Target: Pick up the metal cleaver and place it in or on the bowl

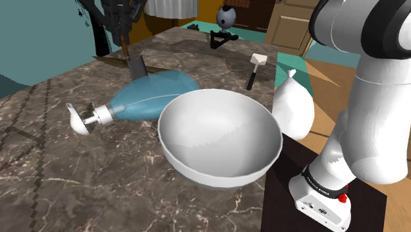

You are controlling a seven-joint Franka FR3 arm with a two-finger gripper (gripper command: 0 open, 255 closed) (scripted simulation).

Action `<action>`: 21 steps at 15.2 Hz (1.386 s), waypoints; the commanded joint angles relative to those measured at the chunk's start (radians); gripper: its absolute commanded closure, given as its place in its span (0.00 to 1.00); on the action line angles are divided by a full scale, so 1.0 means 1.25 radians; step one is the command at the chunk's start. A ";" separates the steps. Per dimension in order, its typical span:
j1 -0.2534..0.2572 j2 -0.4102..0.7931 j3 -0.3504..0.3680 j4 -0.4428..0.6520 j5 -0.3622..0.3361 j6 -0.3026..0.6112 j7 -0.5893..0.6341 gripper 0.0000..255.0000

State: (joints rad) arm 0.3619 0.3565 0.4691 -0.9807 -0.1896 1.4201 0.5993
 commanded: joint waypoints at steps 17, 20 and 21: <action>-0.016 -0.294 0.043 -0.276 0.127 0.006 0.082 1.00; -0.008 -0.366 0.049 -0.343 0.162 0.010 0.103 1.00; -0.004 -0.389 0.051 -0.362 0.173 0.009 0.111 1.00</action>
State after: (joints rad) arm 0.3518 -0.0958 0.5301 -1.3975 0.0098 1.4263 0.7263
